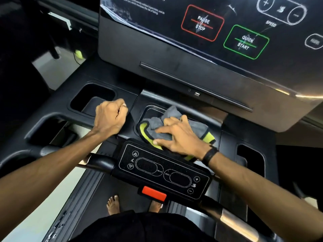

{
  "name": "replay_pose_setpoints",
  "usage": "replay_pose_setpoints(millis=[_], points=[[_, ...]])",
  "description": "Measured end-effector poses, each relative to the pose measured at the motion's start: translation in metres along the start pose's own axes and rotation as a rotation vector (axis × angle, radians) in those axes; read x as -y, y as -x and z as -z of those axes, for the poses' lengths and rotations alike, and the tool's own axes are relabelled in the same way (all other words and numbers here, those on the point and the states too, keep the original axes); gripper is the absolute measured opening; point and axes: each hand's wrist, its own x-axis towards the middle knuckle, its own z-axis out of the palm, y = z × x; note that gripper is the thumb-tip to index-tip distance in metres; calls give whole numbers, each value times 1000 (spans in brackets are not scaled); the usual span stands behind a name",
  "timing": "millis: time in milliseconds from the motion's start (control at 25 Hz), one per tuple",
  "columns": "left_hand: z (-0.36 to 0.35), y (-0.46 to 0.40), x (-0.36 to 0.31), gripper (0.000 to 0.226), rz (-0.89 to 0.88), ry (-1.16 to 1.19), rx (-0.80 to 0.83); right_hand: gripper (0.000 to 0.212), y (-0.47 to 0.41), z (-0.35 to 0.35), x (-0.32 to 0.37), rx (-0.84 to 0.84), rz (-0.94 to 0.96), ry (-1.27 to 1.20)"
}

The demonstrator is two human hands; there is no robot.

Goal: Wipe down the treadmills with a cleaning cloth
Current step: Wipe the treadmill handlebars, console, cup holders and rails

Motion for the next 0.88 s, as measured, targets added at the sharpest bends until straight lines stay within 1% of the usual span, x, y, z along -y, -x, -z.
replay_pose_setpoints(millis=[80,160,280,440,520,640,680,760,880], points=[[-1,-1,-1,26,-13,-13,2,47,34,6,-18,21,17,-52],[-1,-1,-1,27,-20,-10,1,38,69,12,-41,25,15,-26],[-3,0,3,31,-26,19,-17,45,107,18,-78,-98,-20,36],[-4,1,1,28,-56,1,-30,44,78,18,-101,-293,-171,204],[-3,1,2,28,-64,-5,-27,44,64,17,-96,-333,-215,258],[-4,1,6,31,-71,-5,-16,41,69,8,-74,-369,-273,264],[-4,1,6,32,-80,2,-16,38,78,1,-64,-362,-265,256],[-3,1,6,32,-94,9,-18,35,101,-11,-53,-324,-177,226],[-3,1,4,32,-96,24,-21,34,140,-8,-66,-281,-54,163]])
